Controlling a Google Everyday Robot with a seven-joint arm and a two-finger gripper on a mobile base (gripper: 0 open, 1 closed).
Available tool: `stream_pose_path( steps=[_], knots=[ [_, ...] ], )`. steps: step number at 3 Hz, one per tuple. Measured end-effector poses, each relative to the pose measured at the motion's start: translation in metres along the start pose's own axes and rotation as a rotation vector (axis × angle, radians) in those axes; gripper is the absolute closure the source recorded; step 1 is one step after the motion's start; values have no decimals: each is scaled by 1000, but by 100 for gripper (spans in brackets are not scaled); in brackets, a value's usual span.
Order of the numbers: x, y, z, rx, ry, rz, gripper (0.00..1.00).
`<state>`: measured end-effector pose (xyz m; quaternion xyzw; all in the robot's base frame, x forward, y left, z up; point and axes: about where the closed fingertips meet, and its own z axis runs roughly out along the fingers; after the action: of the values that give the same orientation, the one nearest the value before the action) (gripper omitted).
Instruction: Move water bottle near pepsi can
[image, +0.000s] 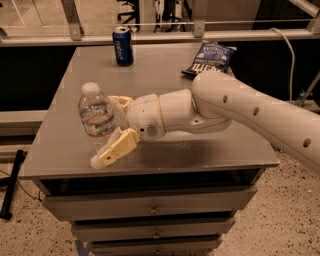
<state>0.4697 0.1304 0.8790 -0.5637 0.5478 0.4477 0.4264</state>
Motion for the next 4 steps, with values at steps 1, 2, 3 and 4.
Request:
stream_pose_path(
  steps=[1, 2, 3, 4],
  knots=[
    [-6, -4, -4, 9, -56, -15, 18],
    [-11, -7, -18, 42, -92, -43, 41],
    [-15, -7, -36, 79, -112, -67, 64],
    [-22, -9, -56, 122, -116, -96, 87]
  ],
)
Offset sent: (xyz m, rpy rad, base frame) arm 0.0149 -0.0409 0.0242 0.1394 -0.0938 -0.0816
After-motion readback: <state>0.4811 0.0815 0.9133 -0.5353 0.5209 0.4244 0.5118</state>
